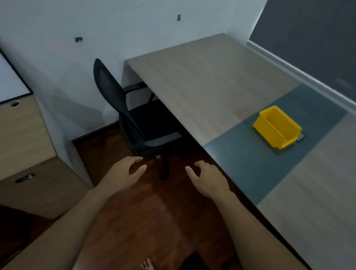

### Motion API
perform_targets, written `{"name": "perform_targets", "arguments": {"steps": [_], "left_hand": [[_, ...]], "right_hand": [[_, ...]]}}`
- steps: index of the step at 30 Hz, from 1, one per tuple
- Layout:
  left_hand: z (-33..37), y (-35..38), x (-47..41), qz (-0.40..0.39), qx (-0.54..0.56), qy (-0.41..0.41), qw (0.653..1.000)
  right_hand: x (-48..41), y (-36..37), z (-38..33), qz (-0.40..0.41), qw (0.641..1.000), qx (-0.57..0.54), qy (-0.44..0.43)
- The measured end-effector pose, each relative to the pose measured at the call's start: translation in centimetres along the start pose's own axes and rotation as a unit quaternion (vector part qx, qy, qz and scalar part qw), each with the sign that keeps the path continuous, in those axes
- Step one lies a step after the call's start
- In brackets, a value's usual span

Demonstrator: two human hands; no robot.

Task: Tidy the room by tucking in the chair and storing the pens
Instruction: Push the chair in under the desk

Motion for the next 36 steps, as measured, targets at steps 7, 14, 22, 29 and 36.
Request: {"name": "perform_targets", "arguments": {"steps": [7,14,22,29,36], "left_hand": [[-3.9,-4.6,-4.9,0.038,-0.002,-0.025,0.999],[-9.4,-9.4,-11.5,0.069,-0.022,-0.086,0.994],[-12.6,-16.1,-19.0,0.131,-0.012,-0.130,0.983],[-15.3,-19.6,-27.8,0.118,-0.014,-0.098,0.988],[-19.4,-21.8,-37.7,0.047,-0.018,-0.008,0.999]], "right_hand": [[-8.7,3.5,-6.8,-0.040,0.998,-0.005,-0.051],[-19.5,5.4,-13.0,-0.070,0.993,-0.017,-0.098],[-29.4,5.7,-20.5,-0.082,0.985,-0.016,-0.152],[-35.4,8.0,-26.1,-0.089,0.983,-0.020,-0.159],[-40.2,10.6,-30.9,-0.064,0.993,-0.037,-0.093]]}}
Point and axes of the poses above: each hand's wrist, its own x-axis away from the middle knuckle, its own y-axis out of the palm, z = x × y, the point moved 10 cm from there along -x, towards the middle knuckle, and after that the axes turned 4 degrees about z, right-handed, at the moved point
